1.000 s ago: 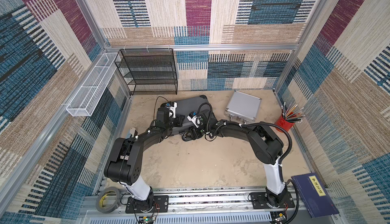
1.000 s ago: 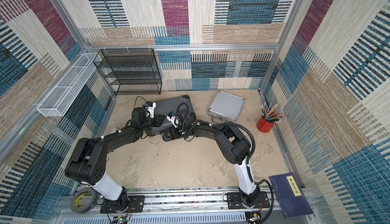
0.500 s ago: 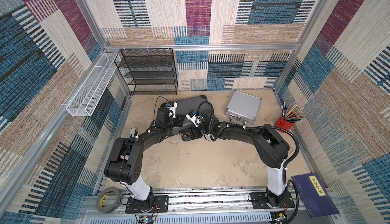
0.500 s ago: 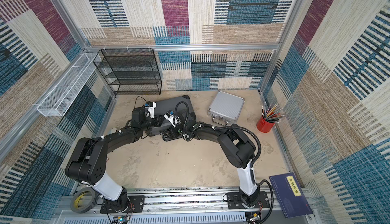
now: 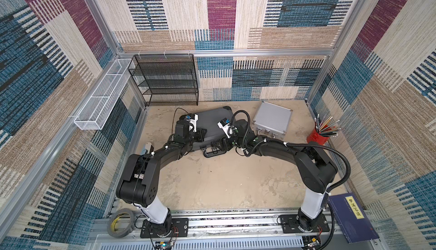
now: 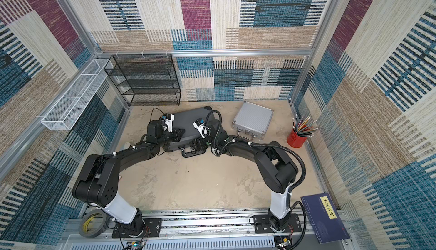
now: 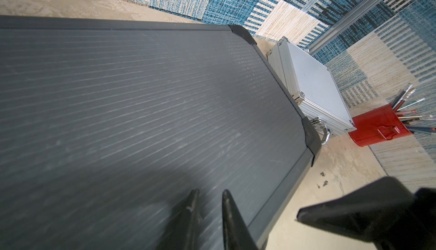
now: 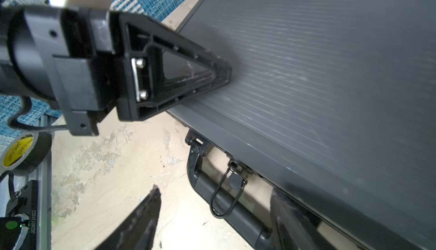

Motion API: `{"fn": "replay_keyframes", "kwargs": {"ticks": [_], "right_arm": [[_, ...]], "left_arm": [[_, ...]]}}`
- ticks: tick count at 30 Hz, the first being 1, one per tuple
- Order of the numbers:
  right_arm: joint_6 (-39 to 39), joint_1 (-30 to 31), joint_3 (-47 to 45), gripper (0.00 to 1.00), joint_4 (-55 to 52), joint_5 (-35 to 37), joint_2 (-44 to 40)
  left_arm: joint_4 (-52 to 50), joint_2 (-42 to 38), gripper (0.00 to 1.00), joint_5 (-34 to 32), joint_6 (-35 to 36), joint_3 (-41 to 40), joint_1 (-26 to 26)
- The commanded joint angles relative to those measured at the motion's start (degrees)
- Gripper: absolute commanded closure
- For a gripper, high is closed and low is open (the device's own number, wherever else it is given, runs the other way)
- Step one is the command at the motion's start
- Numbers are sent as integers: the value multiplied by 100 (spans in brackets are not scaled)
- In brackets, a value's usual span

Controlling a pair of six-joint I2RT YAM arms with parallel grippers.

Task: Open the poker set cases
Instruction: Open the case lid on the poker set case.

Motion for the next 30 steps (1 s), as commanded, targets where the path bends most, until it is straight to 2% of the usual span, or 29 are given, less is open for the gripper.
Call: {"fn": "replay_keyframes", "kwargs": {"ticks": [1,15,30], "right_arm": [[361,-232,-155,26,305,-286,-223],[902,-1326,-470,20,482,-828,-556],[1309,-1887,-640,15,765,-1422,-492]], "left_arm": [[-1483,22,78,-199,-107,-93,-1],[-1804,-702,77,-578,43,17,50],[-2271,-2184,71,-914,131,-74,524]]}}
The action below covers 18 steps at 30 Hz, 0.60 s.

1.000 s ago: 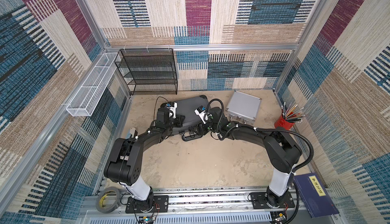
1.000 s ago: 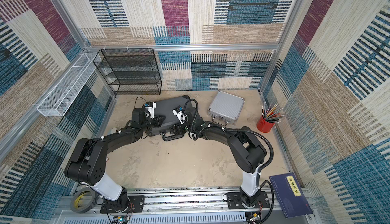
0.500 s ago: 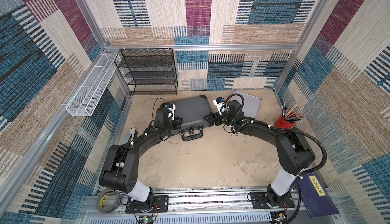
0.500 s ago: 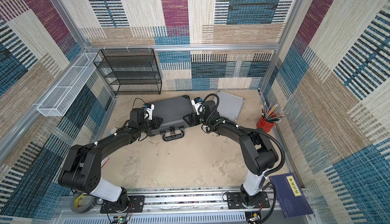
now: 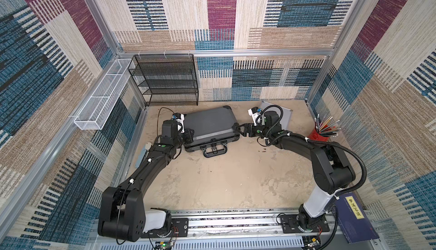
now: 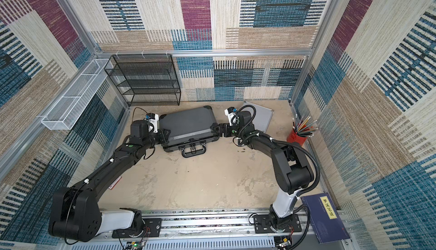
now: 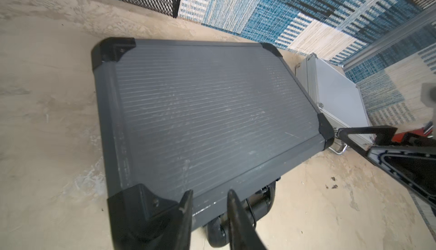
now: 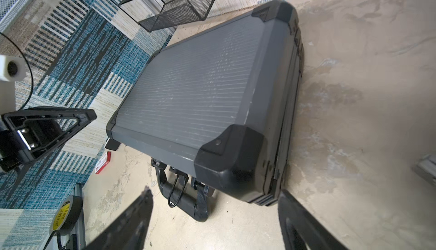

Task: Open the poker set cases
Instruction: Open the case lid on the poker set case.

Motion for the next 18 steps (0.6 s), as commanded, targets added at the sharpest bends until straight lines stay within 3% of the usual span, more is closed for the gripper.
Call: {"fn": "replay_keyframes", "kwargs": {"ticks": [1,10,18], "right_arm": [[177,-18,-12,14,292,-199,21],[653,-28,-467,7,755,-131,-50],[1371,-31,-933,4,1579,-449,-3]], "left_arm": [[-156,-316,71,-142,44,-100,106],[-132,-1101,69,-170,-227,-500,555],[468,-1067,69,262,-991,-991,1028]]}}
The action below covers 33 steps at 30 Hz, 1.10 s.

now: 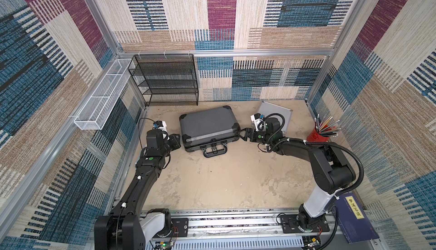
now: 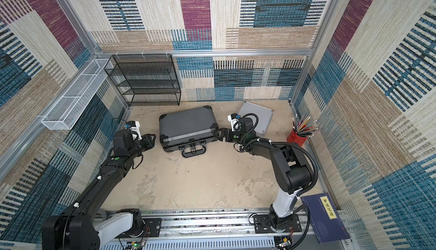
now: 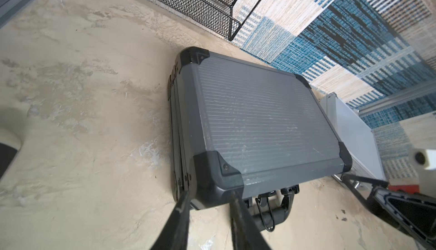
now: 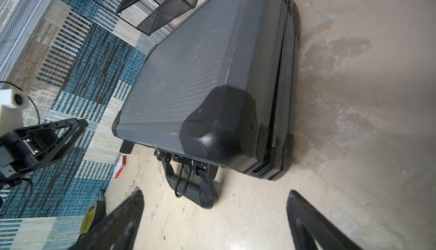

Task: Open the poker set cases
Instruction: Open the case lid on the poker set case.

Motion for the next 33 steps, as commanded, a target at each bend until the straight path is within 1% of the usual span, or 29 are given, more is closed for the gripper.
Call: {"fn": "replay_keyframes", "kwargs": {"ticks": [1,10,20,33], "right_arm": [[485,4,-107,4,758,-263,6],[1306,64,-264,3,1906,-532,284],[1802,151,-427,3,2547,-481,505],[2149,222,-428,3,2962,-416,806]], "left_arm": [[485,69,69,310,-428,-95,108],[835,190,68,437,-827,-406,249],[832,182,68,524,-863,-507,322],[844,131,68,586,-848,-616,381]]}}
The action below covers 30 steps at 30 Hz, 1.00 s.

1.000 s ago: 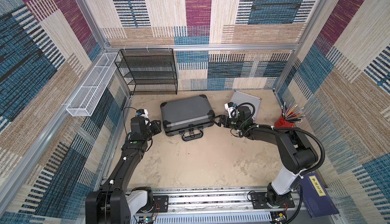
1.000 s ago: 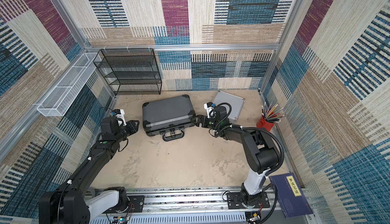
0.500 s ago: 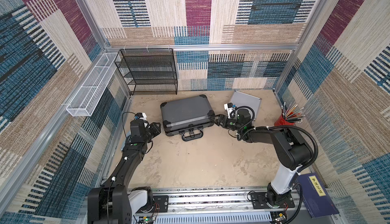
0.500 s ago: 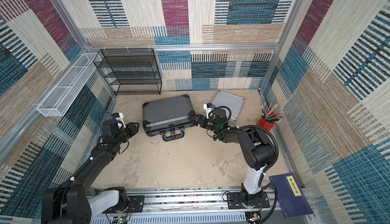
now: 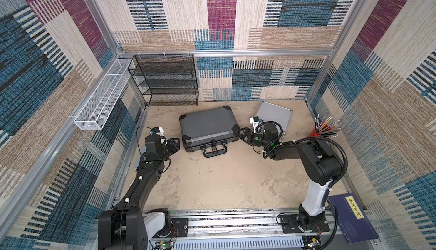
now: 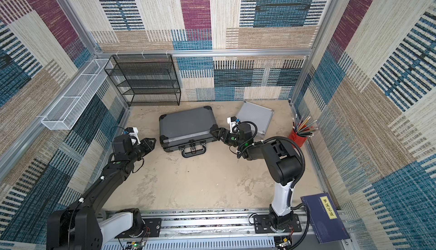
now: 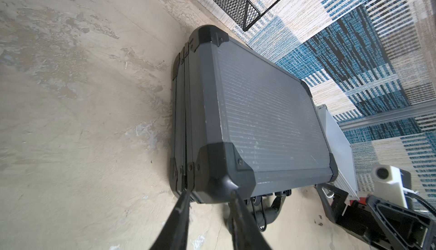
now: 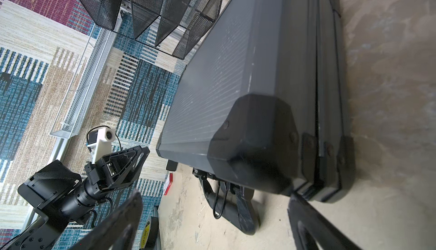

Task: Open the poker set cases
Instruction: Open the case lid on the poker set case.

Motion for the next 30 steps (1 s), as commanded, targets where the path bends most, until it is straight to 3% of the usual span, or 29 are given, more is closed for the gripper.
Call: {"fn": "replay_keyframes", "kwargs": {"ticks": [1,30], "right_arm": [[106,38,-11,3,473,-20,46],[181,40,-250,3,568,83,1]], "left_arm": [[200,-13,68,94,-98,-18,30],[288,55,69,188,-103,-53,91]]}}
